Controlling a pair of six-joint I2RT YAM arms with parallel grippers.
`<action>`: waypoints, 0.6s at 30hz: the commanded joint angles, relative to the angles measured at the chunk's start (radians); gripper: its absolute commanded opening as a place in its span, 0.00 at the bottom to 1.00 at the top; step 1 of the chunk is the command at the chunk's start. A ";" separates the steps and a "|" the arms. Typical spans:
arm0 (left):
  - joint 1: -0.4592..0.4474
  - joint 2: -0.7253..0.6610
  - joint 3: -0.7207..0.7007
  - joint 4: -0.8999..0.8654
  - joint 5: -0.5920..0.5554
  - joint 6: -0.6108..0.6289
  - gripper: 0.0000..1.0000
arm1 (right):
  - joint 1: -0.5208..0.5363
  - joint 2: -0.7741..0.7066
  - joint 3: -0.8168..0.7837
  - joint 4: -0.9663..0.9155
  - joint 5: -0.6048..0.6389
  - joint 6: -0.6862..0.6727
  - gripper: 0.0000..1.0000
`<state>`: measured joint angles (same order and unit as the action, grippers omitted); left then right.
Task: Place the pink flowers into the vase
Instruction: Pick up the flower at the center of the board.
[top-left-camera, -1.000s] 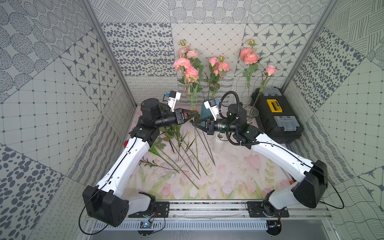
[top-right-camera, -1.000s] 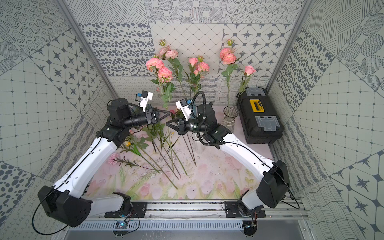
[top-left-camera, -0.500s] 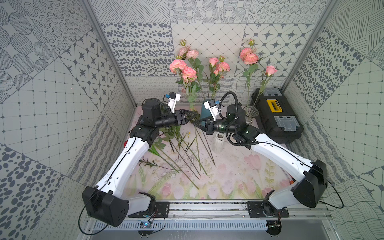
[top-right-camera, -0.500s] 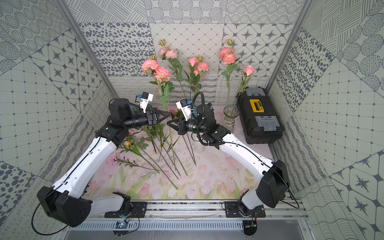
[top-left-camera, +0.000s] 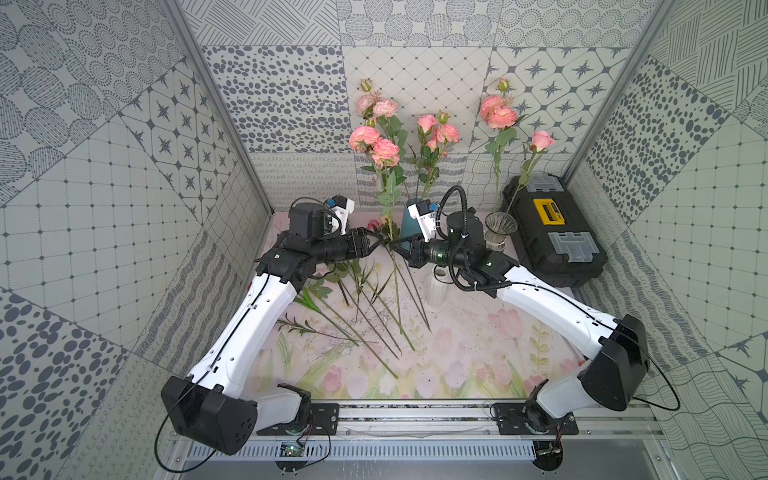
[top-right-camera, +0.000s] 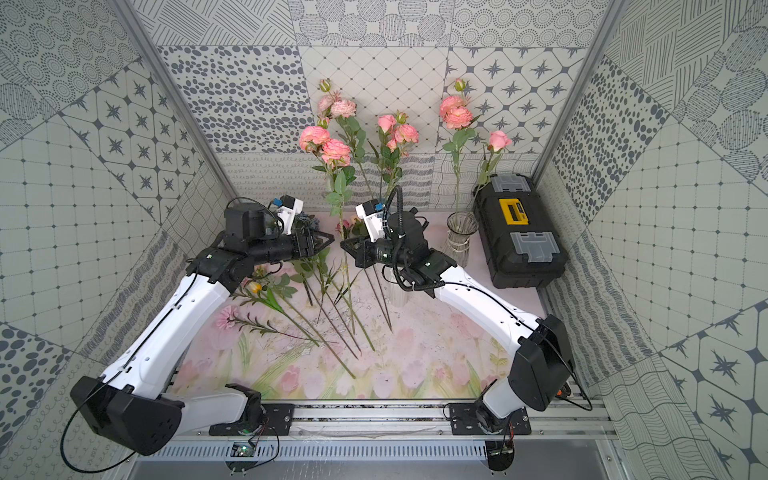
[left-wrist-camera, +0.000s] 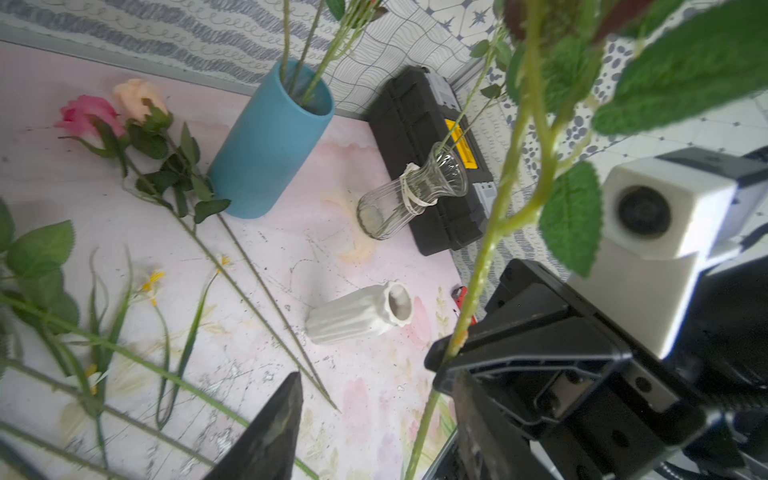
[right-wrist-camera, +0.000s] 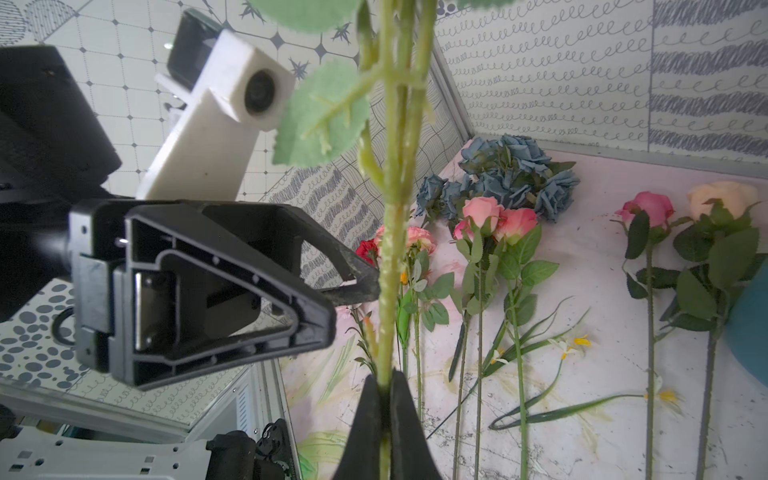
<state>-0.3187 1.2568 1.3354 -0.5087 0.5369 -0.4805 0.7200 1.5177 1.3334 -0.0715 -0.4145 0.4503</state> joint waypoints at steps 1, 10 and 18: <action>0.015 -0.024 0.035 -0.224 -0.273 0.112 0.58 | 0.013 0.000 -0.010 0.028 0.061 -0.041 0.00; 0.136 0.027 0.039 -0.331 -0.424 0.093 0.55 | 0.060 -0.011 -0.019 0.000 0.204 -0.114 0.00; 0.219 0.039 -0.009 -0.338 -0.540 0.112 0.54 | 0.107 -0.016 -0.020 -0.025 0.338 -0.188 0.00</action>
<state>-0.1295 1.2900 1.3396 -0.7845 0.1425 -0.4088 0.8120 1.5177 1.3251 -0.1242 -0.1532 0.3141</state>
